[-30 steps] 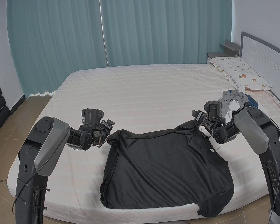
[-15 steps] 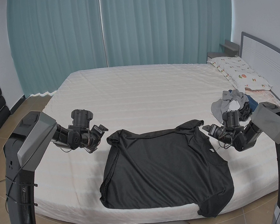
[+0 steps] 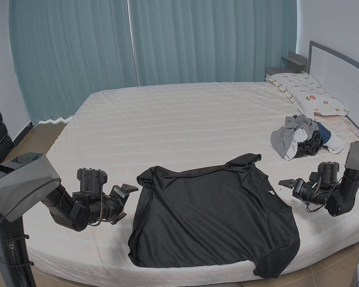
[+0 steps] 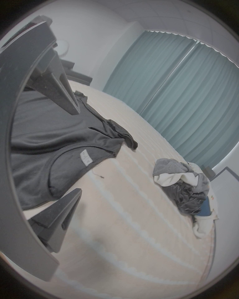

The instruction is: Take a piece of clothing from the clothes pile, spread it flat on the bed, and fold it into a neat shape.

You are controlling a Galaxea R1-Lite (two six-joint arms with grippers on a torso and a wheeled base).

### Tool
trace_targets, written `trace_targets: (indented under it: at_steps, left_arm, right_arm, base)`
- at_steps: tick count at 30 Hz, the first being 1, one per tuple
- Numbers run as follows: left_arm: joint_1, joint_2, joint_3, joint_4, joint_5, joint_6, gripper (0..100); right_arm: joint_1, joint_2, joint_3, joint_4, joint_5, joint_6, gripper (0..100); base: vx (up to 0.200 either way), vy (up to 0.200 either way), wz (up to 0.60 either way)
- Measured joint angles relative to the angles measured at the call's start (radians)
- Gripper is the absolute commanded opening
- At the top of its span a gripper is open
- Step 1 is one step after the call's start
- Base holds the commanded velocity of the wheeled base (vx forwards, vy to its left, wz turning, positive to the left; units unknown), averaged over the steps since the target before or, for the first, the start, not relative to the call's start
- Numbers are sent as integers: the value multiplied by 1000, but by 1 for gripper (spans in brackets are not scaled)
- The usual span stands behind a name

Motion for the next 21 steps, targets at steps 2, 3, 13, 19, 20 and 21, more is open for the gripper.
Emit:
trace_targets:
  at_steps: [2,3,13,19,20,21]
  left_arm:
    - [-6,-16,62,-74,-7,-15,100]
    - [-8,-25,92,-98,-10,-22,100]
    - [-19,-54,263,-245,-20,4,100]
    - [-18,-53,271,-251,-20,0,100]
    - [-17,-53,271,-251,-20,-1,100]
    - [-17,-53,270,-250,-21,-1,100]
  right_arm:
    - [-31,3,45,-48,68,11,100]
    - [-47,6,66,-72,92,16,100]
    - [-99,37,144,-111,118,12,100]
    - [-102,48,155,-128,119,6,100]
    - [-102,50,156,-134,119,6,100]
    - [-101,53,156,-143,119,6,100]
  base:
    - [-200,0,0]
    - [-200,0,0]
    - [-80,0,0]
    - [0,0,0]
    - [0,0,0]
    - [0,0,0]
